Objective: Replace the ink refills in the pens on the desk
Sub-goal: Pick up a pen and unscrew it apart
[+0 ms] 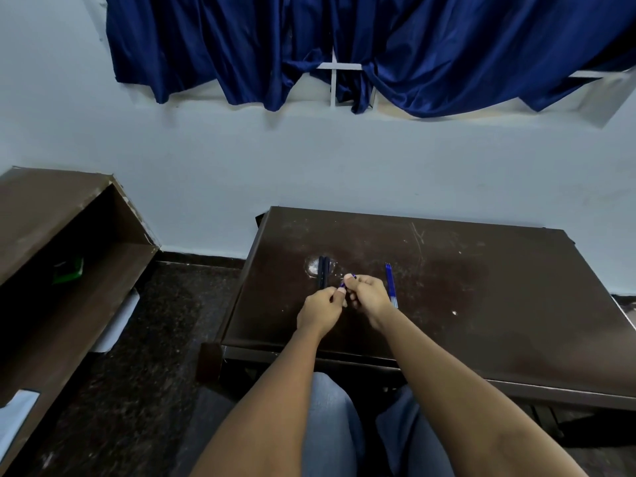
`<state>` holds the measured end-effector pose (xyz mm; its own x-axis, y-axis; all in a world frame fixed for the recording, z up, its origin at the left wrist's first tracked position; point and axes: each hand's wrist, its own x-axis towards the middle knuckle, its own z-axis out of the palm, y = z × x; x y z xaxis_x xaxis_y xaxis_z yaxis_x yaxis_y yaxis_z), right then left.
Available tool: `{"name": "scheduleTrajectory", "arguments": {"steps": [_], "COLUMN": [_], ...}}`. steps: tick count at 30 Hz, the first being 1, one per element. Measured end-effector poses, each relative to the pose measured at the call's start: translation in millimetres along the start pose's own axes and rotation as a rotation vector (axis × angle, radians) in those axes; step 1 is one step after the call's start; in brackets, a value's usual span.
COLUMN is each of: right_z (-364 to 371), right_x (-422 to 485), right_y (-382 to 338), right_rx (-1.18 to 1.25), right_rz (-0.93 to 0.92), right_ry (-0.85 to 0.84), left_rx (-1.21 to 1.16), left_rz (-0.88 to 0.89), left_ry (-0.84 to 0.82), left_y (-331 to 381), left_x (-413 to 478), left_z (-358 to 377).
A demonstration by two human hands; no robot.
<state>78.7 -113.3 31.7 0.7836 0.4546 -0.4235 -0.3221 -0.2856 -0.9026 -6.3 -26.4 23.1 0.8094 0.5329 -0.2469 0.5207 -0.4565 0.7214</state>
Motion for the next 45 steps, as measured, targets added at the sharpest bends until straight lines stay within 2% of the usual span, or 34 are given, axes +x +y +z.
{"name": "scheduleTrajectory", "arguments": {"steps": [6, 13, 17, 24, 29, 33, 36, 38, 40, 45], "right_z": [22, 32, 38, 50, 49, 41, 31, 25, 22, 19], "right_x": [3, 12, 20, 36, 51, 66, 79, 82, 83, 84], "right_y": [-2, 3, 4, 10, 14, 24, 35, 39, 42, 44], "right_rx": [0.120, 0.191, 0.193, 0.282, 0.206, 0.178, -0.091, -0.321, -0.451, -0.465], "right_rz": [0.091, 0.104, 0.087, 0.144, 0.163, 0.249, 0.252, 0.216, 0.197, 0.193], "right_ry": [-0.023, -0.064, -0.085, -0.016, 0.030, 0.211, 0.292, 0.275, 0.240, 0.220], "left_rx": [0.085, 0.087, 0.052, -0.103, -0.146, -0.166, -0.245, -0.298, -0.325, -0.328], "left_rz": [-0.069, -0.148, -0.208, -0.385, -0.319, -0.310, -0.317, -0.308, -0.270, -0.153], "left_ry": [0.067, 0.056, 0.124, 0.019, -0.011, 0.006, 0.048, 0.046, 0.044, 0.116], "left_y": [-2, -7, -9, -15, -24, -33, -43, -49, -53, -58], "left_x": [-5, 3, 7, 21, 27, 24, 22, 25, 28, 29], "left_z": [-9, -10, -3, 2, 6, 10, 10, 11, 12, 14]}}
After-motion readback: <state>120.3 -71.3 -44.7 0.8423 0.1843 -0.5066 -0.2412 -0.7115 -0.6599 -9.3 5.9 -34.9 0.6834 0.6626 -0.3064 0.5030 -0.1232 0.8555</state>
